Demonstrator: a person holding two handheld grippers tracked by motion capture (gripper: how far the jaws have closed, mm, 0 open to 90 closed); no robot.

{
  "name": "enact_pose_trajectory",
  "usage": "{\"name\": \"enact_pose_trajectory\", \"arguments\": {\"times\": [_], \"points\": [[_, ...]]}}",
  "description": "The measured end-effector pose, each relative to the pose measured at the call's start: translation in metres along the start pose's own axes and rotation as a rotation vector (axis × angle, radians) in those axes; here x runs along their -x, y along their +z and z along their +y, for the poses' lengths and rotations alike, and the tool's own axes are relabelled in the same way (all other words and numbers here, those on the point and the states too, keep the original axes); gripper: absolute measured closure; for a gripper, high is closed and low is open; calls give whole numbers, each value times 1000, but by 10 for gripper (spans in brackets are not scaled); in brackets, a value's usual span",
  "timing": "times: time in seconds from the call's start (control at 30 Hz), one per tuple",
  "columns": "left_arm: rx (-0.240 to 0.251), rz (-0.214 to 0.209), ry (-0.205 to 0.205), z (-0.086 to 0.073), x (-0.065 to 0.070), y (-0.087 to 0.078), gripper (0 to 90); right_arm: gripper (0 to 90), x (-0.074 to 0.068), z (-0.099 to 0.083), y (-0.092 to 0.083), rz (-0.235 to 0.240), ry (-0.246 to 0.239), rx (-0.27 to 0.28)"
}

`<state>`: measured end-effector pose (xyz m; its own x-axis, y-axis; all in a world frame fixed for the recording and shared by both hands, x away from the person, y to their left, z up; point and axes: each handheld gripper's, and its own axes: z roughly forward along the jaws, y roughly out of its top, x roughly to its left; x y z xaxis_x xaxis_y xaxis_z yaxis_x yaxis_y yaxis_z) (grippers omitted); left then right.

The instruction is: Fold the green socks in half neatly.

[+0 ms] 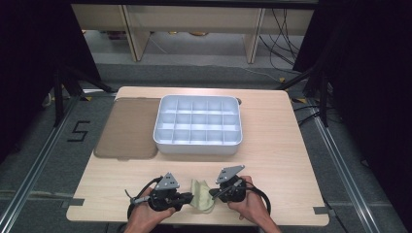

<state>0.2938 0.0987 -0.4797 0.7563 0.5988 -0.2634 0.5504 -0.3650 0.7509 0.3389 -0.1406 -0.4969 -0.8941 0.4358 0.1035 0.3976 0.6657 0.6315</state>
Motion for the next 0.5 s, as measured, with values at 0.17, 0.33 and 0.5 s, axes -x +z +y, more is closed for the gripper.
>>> {"name": "enact_pose_trajectory", "arguments": {"times": [0.17, 0.33, 0.5], "points": [[-3, -16, 25, 6, 8, 6, 843, 900, 1, -1, 1, 8, 12, 1], [-18, -26, 57, 12, 20, 17, 843, 900, 2, -2, 1, 7, 16, 7], [-32, -42, 93, 14, 25, 24, 845, 900, 2, -2, 0, 16, 46, 3]]}}
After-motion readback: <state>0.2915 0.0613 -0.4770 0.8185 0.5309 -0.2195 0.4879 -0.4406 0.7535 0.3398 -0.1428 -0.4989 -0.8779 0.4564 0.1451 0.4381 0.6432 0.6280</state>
